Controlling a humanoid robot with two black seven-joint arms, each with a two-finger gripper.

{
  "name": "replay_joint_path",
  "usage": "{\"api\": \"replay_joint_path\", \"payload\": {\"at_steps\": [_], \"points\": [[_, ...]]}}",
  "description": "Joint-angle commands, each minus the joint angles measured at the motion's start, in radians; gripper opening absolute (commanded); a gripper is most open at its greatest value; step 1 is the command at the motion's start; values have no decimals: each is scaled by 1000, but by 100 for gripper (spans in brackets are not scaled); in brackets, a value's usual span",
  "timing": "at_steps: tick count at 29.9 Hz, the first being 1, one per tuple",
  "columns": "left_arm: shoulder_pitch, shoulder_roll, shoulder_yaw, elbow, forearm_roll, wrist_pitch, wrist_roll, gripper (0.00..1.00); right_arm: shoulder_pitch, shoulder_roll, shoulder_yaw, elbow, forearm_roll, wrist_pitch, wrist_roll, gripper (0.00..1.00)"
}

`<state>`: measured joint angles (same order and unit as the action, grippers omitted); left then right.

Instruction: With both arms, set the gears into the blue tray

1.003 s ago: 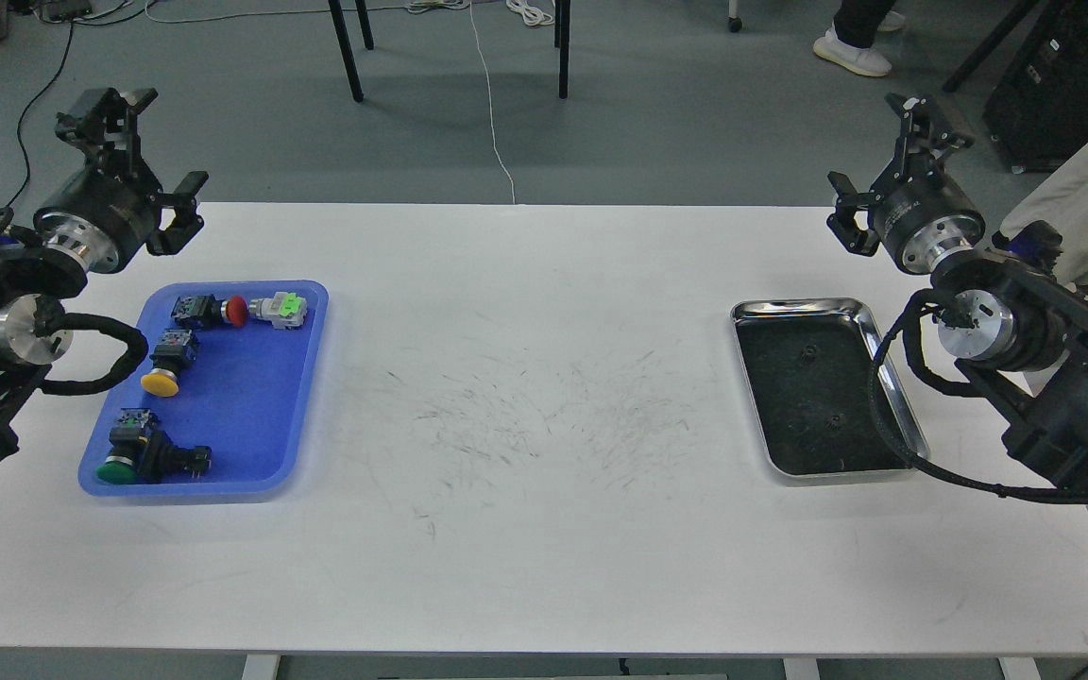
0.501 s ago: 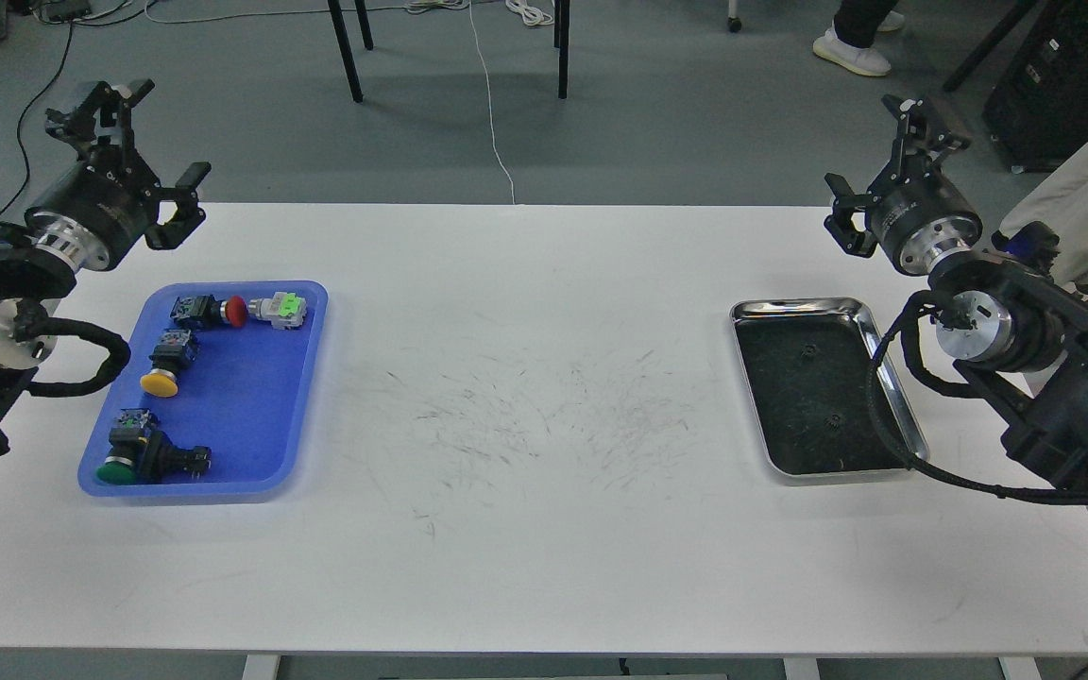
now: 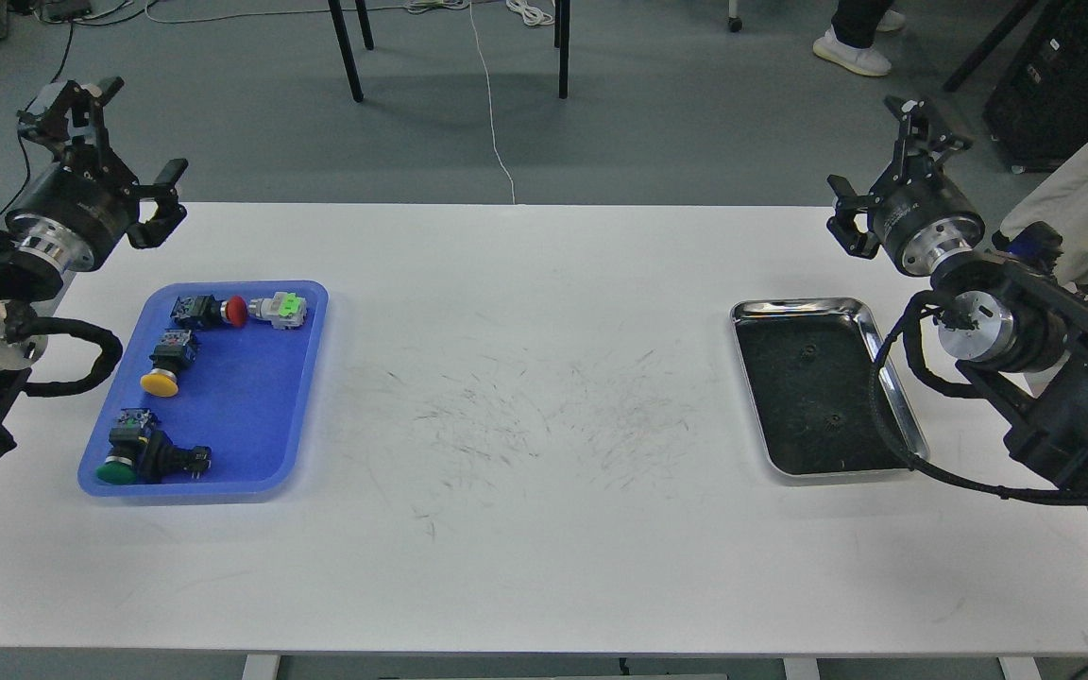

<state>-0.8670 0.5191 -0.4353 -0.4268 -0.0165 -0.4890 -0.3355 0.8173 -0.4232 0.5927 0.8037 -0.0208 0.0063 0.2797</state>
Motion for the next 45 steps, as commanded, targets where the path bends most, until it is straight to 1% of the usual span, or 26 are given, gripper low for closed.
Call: {"api": "replay_joint_path", "payload": {"at_steps": [1, 8, 10, 13, 23, 26, 27, 29, 31, 35, 41, 45], "points": [[-7, -2, 24, 0, -2, 0, 0, 99, 11, 0, -28, -5, -1, 0, -2, 99], [-4, -16, 12, 2, -16, 1, -7, 99, 11, 0, -37, -6, -1, -2, -2, 99], [-3, -19, 13, 2, -13, 26, -4, 99, 11, 0, -37, -6, -1, -3, -2, 99], [0, -19, 15, 0, -13, 30, -4, 99, 11, -2, -37, -6, -1, -5, -2, 99], [2, -19, 15, -6, -14, 33, -7, 99, 9, -6, -40, 0, -1, -5, -5, 99], [2, -19, 13, -6, -14, 36, -7, 99, 14, -14, -70, 2, 1, -5, -7, 99], [2, -21, 17, -6, -13, 46, -7, 99, 16, -19, -76, 2, 1, -5, -7, 99], [0, -27, 17, -7, -14, 93, -7, 99, 16, -22, -79, 3, 1, -5, -7, 99], [2, -40, 17, -7, -7, 115, -7, 99, 16, -25, -79, 3, 1, -5, -7, 99], [2, -36, 15, -12, -11, 101, -5, 99, 14, -29, -83, 3, 1, -5, -7, 99], [0, -34, 24, -12, -3, 107, -2, 99, 14, -46, -85, 5, 1, -5, -8, 99], [-1, -36, 27, -12, -2, 104, 4, 99, 16, -66, -120, 20, -1, -3, -22, 99]]}}
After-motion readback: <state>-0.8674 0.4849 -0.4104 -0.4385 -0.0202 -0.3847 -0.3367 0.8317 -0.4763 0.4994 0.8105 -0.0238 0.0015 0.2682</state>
